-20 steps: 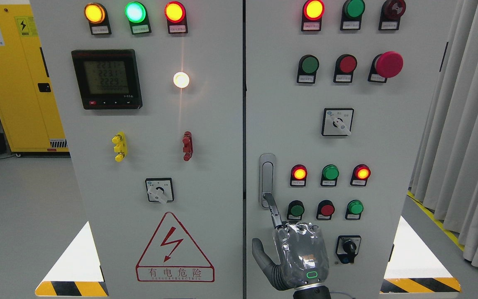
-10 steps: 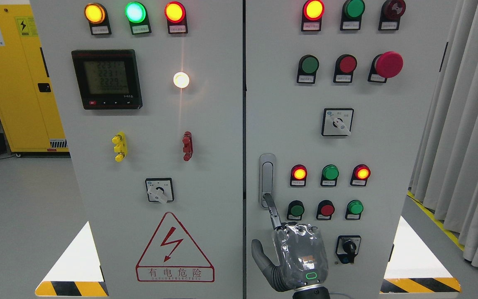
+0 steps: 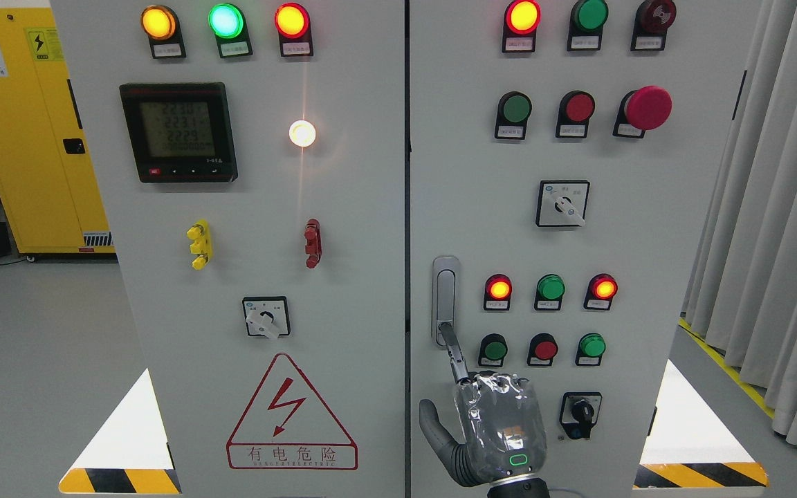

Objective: Release door handle

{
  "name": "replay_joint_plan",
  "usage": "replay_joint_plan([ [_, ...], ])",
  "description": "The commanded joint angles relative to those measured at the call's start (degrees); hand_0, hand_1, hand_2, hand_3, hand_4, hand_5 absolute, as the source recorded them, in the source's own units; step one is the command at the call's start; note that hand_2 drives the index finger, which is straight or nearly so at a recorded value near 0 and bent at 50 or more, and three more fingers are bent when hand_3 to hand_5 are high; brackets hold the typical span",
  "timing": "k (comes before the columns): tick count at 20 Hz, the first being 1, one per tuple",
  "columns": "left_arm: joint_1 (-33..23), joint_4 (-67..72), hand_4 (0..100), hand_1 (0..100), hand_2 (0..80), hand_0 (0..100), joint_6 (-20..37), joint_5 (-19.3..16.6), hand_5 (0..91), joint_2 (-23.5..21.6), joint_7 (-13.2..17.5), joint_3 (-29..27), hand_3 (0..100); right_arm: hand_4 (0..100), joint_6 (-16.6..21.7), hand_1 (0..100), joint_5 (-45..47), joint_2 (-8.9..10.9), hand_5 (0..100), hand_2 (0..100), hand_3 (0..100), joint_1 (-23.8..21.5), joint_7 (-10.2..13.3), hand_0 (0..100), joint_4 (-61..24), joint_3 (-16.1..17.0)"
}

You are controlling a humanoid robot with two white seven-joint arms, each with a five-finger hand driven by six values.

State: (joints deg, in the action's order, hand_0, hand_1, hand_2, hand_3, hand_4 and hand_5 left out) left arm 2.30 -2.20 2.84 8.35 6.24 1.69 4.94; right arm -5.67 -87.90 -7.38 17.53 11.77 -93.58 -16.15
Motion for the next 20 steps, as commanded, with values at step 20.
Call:
replay_joint_plan([
  [20, 0.0, 0.0, 0, 56, 0.0, 12, 0.1, 0.0, 0.0, 0.0, 0.0, 0.0, 0, 100, -0.2, 39, 0.0, -0.09, 100, 8, 100, -1.1, -0.5, 52, 0.0, 0.0],
])
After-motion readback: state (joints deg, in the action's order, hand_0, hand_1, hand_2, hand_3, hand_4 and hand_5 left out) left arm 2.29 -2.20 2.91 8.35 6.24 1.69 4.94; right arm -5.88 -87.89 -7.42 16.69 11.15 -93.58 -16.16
